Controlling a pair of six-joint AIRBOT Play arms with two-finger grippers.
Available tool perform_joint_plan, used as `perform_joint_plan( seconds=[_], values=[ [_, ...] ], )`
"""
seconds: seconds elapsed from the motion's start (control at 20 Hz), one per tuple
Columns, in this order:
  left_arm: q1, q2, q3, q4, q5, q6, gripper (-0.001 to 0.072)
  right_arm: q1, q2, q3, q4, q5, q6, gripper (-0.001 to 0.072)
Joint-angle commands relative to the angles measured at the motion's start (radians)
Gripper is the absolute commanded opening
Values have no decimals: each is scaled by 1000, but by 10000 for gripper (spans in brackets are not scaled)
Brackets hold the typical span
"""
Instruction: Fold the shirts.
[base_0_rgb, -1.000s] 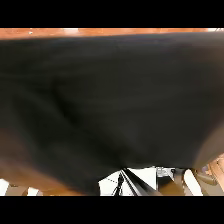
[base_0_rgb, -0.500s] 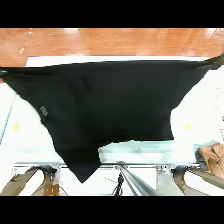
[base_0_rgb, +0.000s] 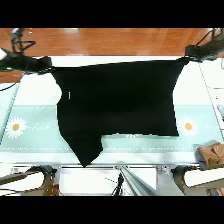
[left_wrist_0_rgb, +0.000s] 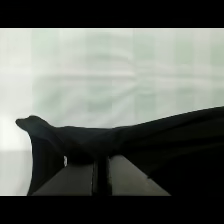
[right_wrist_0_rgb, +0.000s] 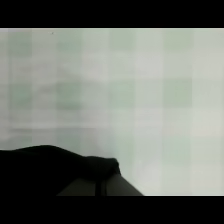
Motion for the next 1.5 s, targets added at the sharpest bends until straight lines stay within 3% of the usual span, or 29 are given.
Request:
perform_joint_plan(
  seconds=[0.0,0.25,0.45,0.55,1.0,1.05,1.1,1.15,1.25,1.45],
  values=[
    [-53,-137,-4,-4,178,6,23,1,-114,1,4,-148,6,29],
    [-64,-240,-5,-3,149,6,23,0,-210,1,5,-111,7,30],
    [-50,-241,31,-2,-150,-5,23,0,-187,2,-26,111,17,29],
    [-50,-244,31,-2,-225,-6,23,0,-186,2,-34,200,20,30],
    [-57,-322,31,-7,-251,-59,25,1,-229,1,2,302,74,36],
    [-57,-322,32,-14,-252,-58,49,1,-229,1,5,302,73,120],
    [-56,-322,35,-15,-263,-58,141,1,-229,1,10,307,64,281],
    [-56,-322,47,-8,-286,-56,227,1,-229,1,14,322,35,355],
    [-38,-322,87,13,-363,-54,396,-6,-225,1,-12,399,-19,372],
    [34,-268,92,63,-594,3,402,-54,-165,-8,-102,553,-23,412]
  ],
)
